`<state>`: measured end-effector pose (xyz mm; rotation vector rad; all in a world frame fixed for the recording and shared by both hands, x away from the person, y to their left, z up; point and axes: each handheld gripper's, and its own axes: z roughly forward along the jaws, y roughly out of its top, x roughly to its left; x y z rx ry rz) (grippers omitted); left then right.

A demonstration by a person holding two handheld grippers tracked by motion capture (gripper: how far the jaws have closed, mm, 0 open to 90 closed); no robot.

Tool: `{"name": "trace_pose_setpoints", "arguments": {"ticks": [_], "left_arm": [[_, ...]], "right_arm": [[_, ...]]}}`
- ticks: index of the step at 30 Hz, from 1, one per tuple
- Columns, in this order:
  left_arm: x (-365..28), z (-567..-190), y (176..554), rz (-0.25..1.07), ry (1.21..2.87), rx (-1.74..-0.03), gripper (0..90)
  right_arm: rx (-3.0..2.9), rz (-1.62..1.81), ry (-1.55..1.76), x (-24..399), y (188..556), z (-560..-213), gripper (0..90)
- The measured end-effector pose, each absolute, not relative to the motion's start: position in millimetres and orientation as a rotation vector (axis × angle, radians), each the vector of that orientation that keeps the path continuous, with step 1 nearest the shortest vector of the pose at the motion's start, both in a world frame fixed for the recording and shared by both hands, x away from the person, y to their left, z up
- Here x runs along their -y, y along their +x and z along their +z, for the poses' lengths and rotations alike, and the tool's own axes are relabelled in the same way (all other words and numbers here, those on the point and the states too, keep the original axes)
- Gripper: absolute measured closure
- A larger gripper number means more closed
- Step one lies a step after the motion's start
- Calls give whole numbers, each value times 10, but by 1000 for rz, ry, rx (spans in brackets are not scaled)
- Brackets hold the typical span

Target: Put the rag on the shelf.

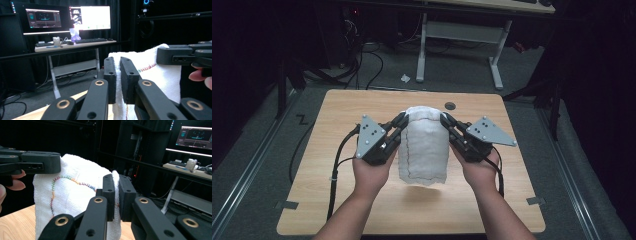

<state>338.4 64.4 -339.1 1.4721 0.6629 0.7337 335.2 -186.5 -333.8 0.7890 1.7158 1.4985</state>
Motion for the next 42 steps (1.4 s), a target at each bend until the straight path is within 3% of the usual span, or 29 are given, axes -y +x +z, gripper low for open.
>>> {"name": "trace_pose_setpoints", "arguments": {"ticks": [8, 24, 42], "left_arm": [[-625, -3219, 3558, 770, 1484, -643, 841], [-539, -2973, 4100, 849, 1495, -674, 843], [-397, -3010, 4854, 841, 1544, -741, 842]], "right_arm": [[-1690, 1484, 779, 1852, 3441, -3179, 856], [-1649, 1481, 852, 1871, 3962, -2893, 857], [-1660, 1454, 983, 1915, 4705, -2961, 856]]}}
